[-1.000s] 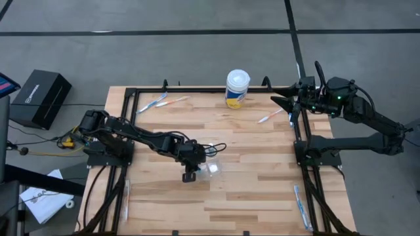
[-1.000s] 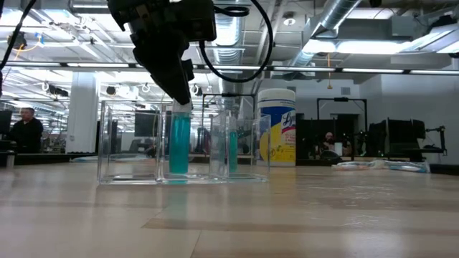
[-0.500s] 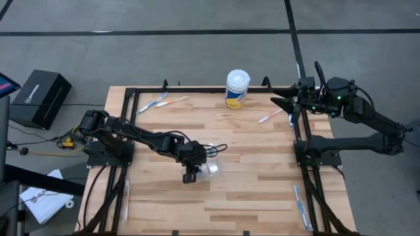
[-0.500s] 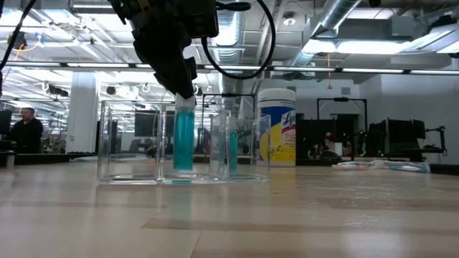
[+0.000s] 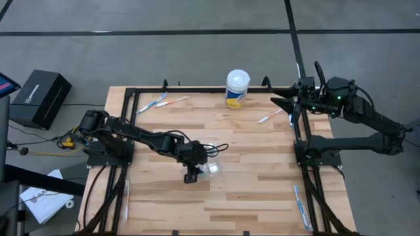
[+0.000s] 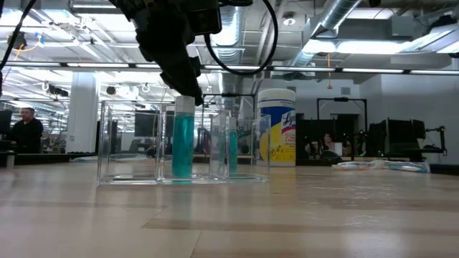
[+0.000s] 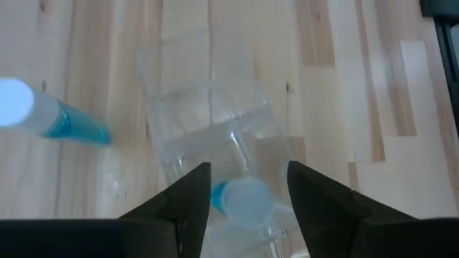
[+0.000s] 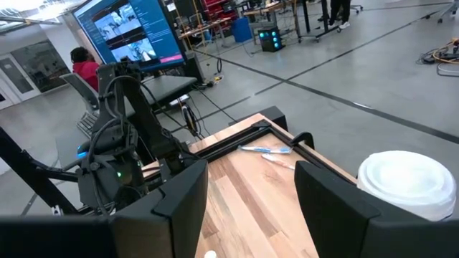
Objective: Pick & Place toothbrushing station
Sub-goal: Put the blue mouthwash into the transparent organizer
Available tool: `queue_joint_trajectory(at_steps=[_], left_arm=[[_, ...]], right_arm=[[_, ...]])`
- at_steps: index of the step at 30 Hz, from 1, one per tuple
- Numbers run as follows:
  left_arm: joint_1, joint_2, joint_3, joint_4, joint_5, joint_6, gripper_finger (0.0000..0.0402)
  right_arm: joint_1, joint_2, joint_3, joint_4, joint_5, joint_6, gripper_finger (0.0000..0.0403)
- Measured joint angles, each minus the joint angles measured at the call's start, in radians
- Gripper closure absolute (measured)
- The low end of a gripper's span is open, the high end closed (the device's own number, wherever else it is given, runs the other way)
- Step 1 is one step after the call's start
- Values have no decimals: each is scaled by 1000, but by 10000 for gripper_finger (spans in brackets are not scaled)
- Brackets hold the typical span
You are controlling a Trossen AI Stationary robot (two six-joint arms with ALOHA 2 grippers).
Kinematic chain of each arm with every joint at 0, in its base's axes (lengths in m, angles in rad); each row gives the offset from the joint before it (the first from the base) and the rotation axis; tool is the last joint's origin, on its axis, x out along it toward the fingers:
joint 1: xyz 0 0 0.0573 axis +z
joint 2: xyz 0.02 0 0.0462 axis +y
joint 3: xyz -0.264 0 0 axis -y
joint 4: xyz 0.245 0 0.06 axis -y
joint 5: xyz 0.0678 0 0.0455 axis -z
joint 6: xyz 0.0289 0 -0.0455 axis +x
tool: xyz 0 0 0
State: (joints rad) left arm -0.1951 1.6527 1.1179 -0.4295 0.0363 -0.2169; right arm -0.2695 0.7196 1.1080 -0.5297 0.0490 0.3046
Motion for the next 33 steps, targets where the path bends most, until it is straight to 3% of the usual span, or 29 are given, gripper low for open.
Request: queue_joint_trajectory(at_steps=[8, 13, 17, 21, 24, 28, 33], left_arm=[[25, -89, 0, 123, -65, -1, 211], [94, -245, 0, 199, -157, -33, 210], [153, -397, 2, 229, -258, -53, 212], [208, -519, 2, 229, -316, -51, 215], [237, -580, 2, 229, -331, -38, 215], [251, -610, 2, 211, -351, -27, 215], [251, -597, 0, 136, -350, -28, 215]], right_arm=[[0, 0, 0, 70, 0, -15, 202], [1, 0, 0, 101, -9, -17, 202], [2, 37, 1, 114, -88, 11, 202], [38, 213, 11, 129, -161, 4, 202], [71, 382, 92, 98, -230, -58, 202], [103, 639, 320, -80, -329, -210, 202], [133, 949, 699, -484, -341, -453, 202]])
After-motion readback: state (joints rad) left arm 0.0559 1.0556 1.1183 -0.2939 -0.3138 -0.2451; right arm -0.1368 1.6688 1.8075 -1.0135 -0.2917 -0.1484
